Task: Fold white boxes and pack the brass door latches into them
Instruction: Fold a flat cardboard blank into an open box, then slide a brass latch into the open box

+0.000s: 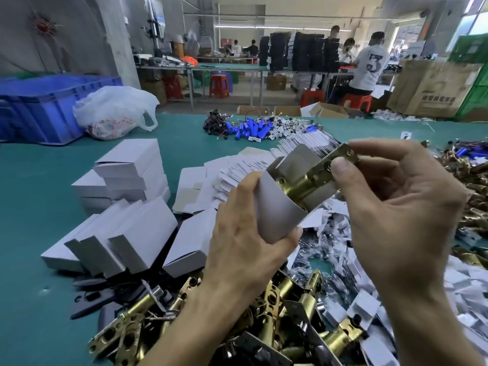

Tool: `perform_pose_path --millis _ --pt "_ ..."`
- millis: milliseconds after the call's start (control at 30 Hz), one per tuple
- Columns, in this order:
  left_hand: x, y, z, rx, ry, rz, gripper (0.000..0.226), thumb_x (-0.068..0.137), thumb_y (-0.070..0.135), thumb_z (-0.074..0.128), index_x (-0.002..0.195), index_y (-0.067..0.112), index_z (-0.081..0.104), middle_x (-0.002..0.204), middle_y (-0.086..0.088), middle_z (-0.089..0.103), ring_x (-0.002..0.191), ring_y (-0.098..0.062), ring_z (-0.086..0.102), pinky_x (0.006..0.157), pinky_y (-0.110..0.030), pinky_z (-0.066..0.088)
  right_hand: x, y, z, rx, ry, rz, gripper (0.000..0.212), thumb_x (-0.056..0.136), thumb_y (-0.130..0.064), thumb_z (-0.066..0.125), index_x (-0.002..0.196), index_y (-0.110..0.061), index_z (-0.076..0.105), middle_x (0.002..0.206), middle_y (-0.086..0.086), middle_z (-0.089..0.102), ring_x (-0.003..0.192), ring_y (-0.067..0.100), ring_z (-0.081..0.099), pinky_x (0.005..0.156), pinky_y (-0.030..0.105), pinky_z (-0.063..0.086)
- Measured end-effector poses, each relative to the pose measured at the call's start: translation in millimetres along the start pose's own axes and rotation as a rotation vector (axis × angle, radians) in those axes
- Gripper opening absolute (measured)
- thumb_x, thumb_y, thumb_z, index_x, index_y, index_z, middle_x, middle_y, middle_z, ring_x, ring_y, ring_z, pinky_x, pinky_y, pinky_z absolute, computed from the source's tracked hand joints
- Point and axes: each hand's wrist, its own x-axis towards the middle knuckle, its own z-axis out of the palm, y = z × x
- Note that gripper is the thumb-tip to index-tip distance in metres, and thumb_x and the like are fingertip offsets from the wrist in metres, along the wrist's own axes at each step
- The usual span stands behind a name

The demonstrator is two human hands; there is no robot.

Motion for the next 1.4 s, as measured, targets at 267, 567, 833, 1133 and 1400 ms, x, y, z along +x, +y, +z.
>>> perform_pose_path --millis 267,567,833,1133,1400 --pt "0.9 2.8 -1.5 -0.143 0.012 -0.034 0.08 0.073 0.045 0.078 0.136 0.047 0.03 0.124 0.014 0.054 0.104 -0.017 0.06 0.075 -0.041 0.057 -9.5 6.7 9.8 -0.078 -0.182 0.02 0.011 0.085 -0.023 0.077 0.088 -0.031 0.071 0.08 -0.021 0.069 0.065 -0.003 0.054 0.062 0.019 0.038" --pt "6.6 -5.1 -2.5 -0.332 0.044 -0.158 0.074 0.067 0.061 0.078 0.126 0.049 0.035 0.109 0.013 0.062 0.085 -0.008 0.068 0.061 -0.021 0.055 -6.2 6.1 9.2 -0.09 -0.186 -0.029 0.019 0.096 -0.016 0.061 0.106 -0.031 0.066 0.1 -0.007 0.063 0.082 0.003 0.059 0.062 0.018 0.047" --pt "9.5 -7.5 -5.3 -0.467 0.094 -0.265 0.073 0.067 0.054 0.082 0.123 0.049 0.035 0.104 0.019 0.063 0.089 -0.003 0.068 0.067 -0.017 0.056 14.3 83.4 -36.3 -0.72 -0.666 0.569 0.022 0.096 -0.011 0.056 0.111 -0.02 0.07 0.101 0.003 0.069 0.057 0.011 0.056 0.051 0.024 0.045" --pt "12.6 -9.1 -5.9 -0.562 0.083 -0.373 0.078 0.054 0.067 0.078 0.115 0.061 0.03 0.1 0.021 0.064 0.093 -0.004 0.069 0.078 -0.03 0.059 -4.1 108.7 -33.4 -0.766 -0.875 0.85 0.031 0.077 -0.011 0.082 0.102 -0.021 0.067 0.094 0.007 0.064 0.078 0.02 0.065 0.056 0.027 0.044" --pt "10.0 -13.4 -5.3 -0.543 -0.017 -0.342 0.08 0.048 0.053 0.09 0.114 0.053 0.044 0.109 0.015 0.066 0.098 -0.012 0.071 0.077 -0.036 0.063 -1.8 111.6 -33.3 -0.807 -0.844 0.777 0.021 0.083 -0.008 0.076 0.077 -0.024 0.063 0.084 0.006 0.066 0.066 0.015 0.061 0.048 0.023 0.038"
